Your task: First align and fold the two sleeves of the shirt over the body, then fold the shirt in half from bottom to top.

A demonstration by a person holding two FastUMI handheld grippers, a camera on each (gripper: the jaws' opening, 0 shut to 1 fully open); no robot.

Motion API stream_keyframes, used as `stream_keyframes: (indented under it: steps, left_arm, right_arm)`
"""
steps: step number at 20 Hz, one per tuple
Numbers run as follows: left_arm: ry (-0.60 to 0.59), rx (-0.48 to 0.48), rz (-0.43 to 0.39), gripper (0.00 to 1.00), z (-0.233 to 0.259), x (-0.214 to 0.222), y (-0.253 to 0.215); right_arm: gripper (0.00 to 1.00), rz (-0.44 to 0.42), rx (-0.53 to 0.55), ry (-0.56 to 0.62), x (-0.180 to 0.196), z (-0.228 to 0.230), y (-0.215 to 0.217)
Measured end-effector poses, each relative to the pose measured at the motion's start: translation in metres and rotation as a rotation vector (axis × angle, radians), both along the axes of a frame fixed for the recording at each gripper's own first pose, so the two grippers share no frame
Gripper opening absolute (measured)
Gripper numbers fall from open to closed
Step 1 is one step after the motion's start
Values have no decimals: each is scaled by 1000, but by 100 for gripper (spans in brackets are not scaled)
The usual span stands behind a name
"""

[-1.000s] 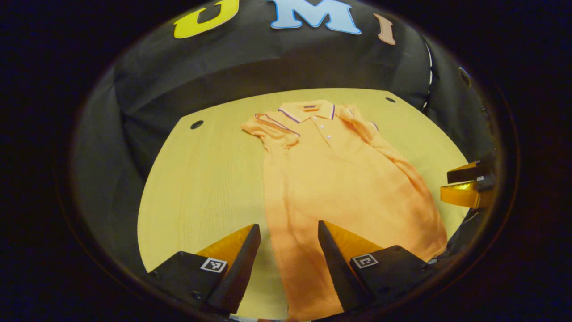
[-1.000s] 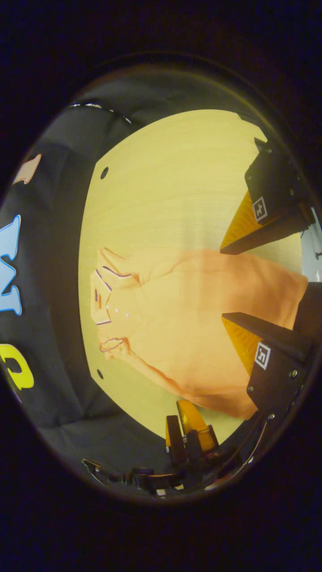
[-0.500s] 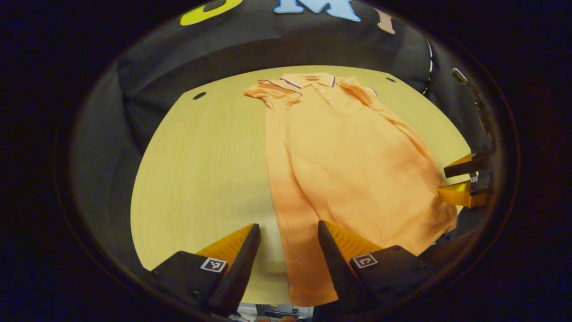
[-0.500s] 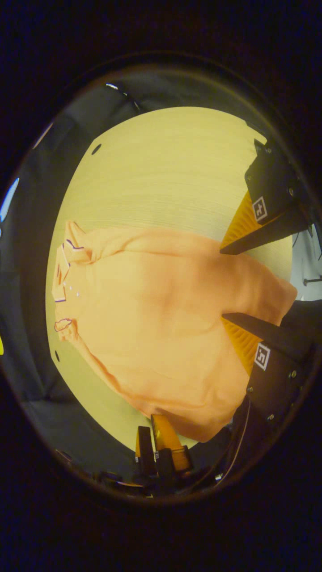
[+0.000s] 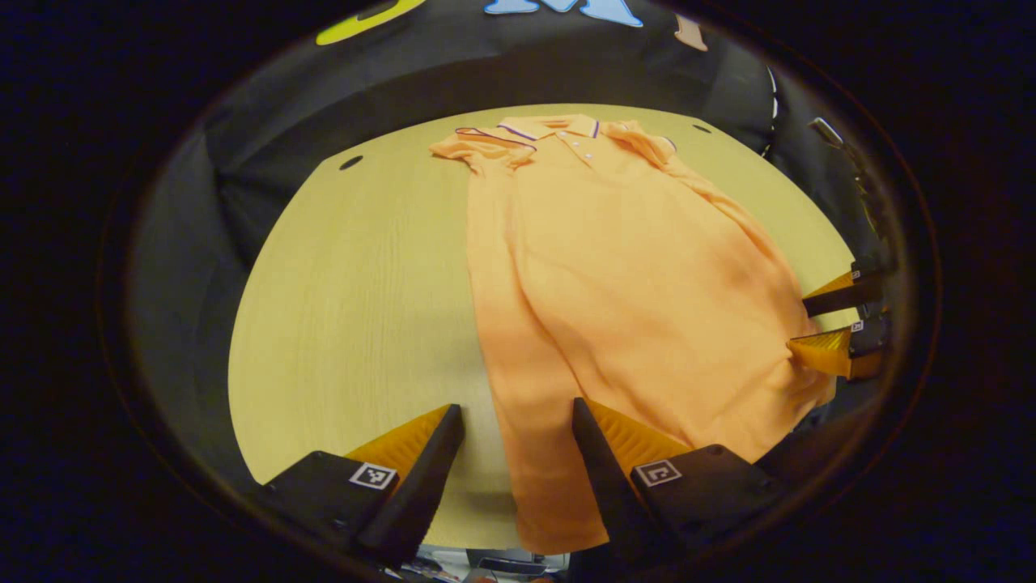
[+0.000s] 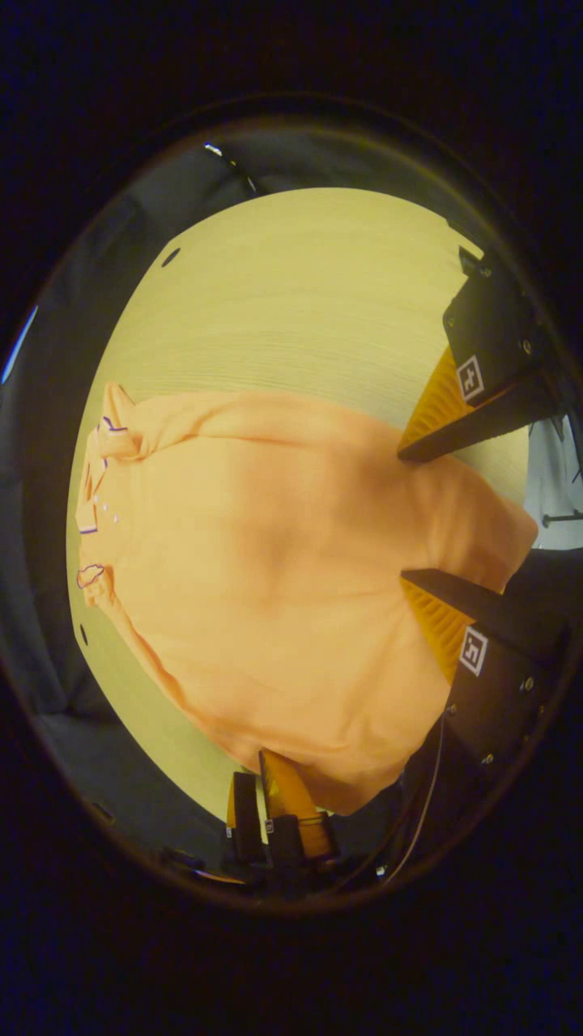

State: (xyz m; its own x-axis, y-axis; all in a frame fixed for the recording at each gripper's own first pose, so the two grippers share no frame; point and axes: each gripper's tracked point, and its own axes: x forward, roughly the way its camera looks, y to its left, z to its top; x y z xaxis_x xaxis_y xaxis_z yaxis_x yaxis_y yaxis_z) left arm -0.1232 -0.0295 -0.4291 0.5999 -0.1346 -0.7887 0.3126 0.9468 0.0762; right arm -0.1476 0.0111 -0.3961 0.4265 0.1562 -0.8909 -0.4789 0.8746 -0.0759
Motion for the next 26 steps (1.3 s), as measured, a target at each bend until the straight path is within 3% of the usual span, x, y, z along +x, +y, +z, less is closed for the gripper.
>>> stream_keyframes:
  steps: [4, 7, 8, 9, 10, 11, 13, 14, 15, 22, 26]
  left_arm:
    - [20, -35, 29, 89, -1, -1, -1]
    - [31, -33, -7, 82, -1, -3, -10]
    - [38, -26, -23, 71, -2, -4, -15]
    - [37, -26, -36, 60, -1, -4, -19]
    - [33, -23, -35, 48, -1, -4, -22]
    - [26, -16, -35, 34, -1, -4, -24]
    - [25, 6, -34, 12, -2, -3, -24]
    - [20, 9, -34, 12, 1, -3, -26]
    - [22, 14, -35, 7, 0, -4, -25]
    - [27, 36, -26, 7, 2, -1, -22]
    - [19, -1, 16, 6, 15, 12, -19]
  right_arm:
    - [86, -17, -15, 28, -1, 0, 0]
    - [86, -16, -28, 53, -1, 1, 1]
    - [84, -20, -28, 57, 0, -1, 2]
    - [64, -21, -28, 61, 1, -1, 4]
    - [59, -20, -29, 59, 1, -2, 6]
    - [41, -24, -27, 56, 2, 1, 7]
    - [16, -28, -28, 47, -2, 3, 7]
    - [6, -19, -29, 45, 0, 0, 9]
    - [6, -16, -30, 48, 0, 1, 8]
    - [6, -23, 18, 45, 0, 1, 11]
    - [6, -49, 75, 31, 9, 16, 16]
